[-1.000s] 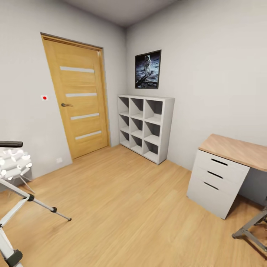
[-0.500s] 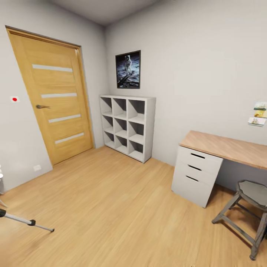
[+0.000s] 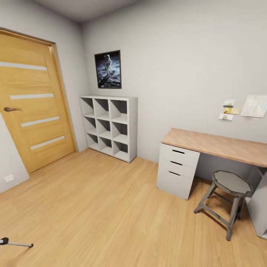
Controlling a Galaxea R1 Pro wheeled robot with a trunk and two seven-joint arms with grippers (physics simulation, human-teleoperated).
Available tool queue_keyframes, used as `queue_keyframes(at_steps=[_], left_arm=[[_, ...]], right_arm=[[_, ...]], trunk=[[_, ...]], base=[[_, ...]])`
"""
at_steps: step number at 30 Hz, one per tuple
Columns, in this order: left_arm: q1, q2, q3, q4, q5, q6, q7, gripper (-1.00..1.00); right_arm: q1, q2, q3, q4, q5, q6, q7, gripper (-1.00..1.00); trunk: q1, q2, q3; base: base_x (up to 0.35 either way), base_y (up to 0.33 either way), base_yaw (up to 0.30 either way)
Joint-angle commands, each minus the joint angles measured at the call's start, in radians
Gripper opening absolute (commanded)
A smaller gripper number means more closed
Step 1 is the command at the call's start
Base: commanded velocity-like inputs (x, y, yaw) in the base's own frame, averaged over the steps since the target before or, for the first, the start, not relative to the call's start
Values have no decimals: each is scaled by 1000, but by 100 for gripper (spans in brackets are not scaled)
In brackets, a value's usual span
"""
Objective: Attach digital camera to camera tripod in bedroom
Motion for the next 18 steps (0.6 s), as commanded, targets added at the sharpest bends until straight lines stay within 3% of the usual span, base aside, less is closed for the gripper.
queue_keyframes(at_steps=[1, 18], left_arm=[[0, 0, 8, 0, -3, -3, 1, 100], [0, 0, 10, 1, -1, -3, 1, 100]], right_arm=[[0, 0, 4, 0, 6, -3, 0, 100], [0, 0, 5, 0, 7, -4, 0, 100]], trunk=[[0, 0, -1], [0, 0, -1]], base=[[0, 0, -299], [0, 0, -300]])
